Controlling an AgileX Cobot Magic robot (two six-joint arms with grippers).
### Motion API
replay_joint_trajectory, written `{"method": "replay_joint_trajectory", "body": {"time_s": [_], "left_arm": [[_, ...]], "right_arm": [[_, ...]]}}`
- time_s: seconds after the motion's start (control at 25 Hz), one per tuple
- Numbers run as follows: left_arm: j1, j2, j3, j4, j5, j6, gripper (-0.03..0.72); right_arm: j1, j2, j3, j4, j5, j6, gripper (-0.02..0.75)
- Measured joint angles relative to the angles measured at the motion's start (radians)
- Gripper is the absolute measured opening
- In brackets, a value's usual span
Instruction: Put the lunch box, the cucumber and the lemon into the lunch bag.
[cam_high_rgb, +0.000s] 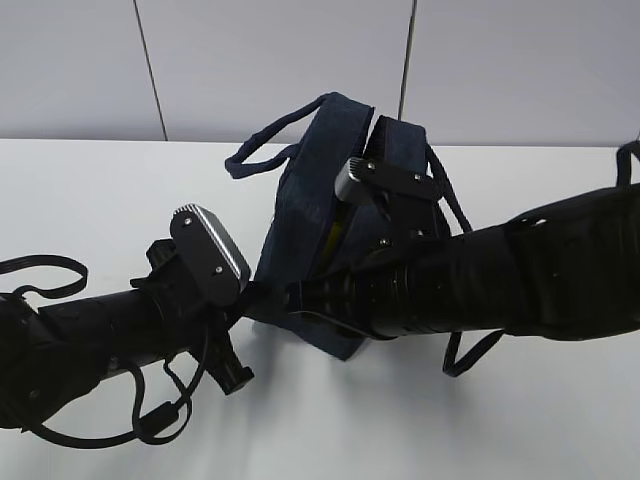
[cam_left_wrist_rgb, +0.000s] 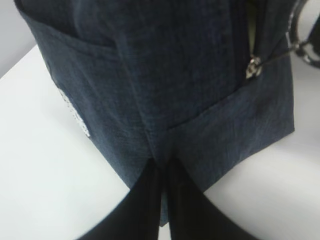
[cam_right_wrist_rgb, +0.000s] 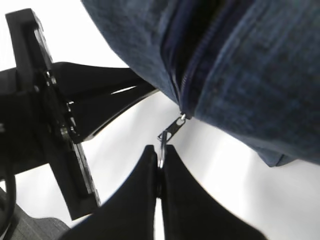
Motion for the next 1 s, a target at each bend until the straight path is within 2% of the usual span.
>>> {"method": "replay_joint_trajectory", "body": {"time_s": [0.44, 1.0], "left_arm": [[-0.002, 0.000, -0.005, 0.074, 0.023, -0.055, -0.015], [-0.002, 0.000, -0.005, 0.082, 0.100, -0.082, -0.015]], "right_arm": [[0.000, -0.038, -0.002, 0.000, -0.028, 0.000, 0.000], [0.000, -0.047, -0.021, 0.000, -0.030, 0.002, 0.000]]}}
